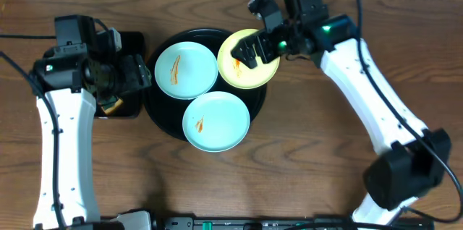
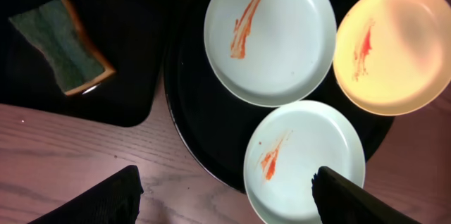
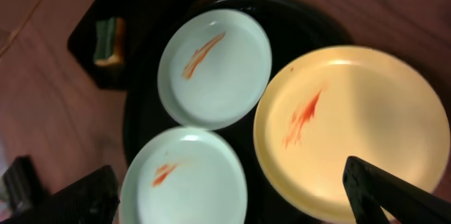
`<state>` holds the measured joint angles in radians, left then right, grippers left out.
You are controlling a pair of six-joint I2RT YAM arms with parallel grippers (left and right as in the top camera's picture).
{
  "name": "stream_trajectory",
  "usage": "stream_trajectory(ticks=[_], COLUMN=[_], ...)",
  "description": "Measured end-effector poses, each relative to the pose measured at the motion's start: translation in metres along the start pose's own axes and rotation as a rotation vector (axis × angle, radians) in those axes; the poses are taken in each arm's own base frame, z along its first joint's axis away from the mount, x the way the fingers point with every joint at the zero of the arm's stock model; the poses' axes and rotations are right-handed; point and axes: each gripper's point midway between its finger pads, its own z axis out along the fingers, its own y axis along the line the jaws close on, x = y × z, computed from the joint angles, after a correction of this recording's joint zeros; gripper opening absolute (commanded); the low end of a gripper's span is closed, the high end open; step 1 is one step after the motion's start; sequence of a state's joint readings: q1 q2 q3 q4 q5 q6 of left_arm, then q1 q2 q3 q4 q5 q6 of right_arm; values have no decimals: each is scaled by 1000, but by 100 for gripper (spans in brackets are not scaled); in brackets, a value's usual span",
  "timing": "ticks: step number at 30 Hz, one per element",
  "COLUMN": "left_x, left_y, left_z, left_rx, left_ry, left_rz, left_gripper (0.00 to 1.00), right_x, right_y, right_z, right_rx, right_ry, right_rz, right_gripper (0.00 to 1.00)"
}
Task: Clean dirty plates on tray and stack at the side
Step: 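Reach the right gripper to the top pale green plate and grip its rim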
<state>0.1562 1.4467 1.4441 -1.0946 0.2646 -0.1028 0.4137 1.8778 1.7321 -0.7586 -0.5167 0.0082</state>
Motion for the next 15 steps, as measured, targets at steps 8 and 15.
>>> stream_trajectory(ticks=[8,15], left_x=[-3,-19], left_y=[14,65], left_z=[22,17], left_rx=[-55,-172], left_ry=[48,-15], left_rz=[-15,-170], left_gripper=[79,79], right_x=[-10,30], right_y=[11,36], right_z=[37,89], right_rx=[-30,18], right_ry=[-34,106], right_rz=[81,200], right_gripper=[92,70])
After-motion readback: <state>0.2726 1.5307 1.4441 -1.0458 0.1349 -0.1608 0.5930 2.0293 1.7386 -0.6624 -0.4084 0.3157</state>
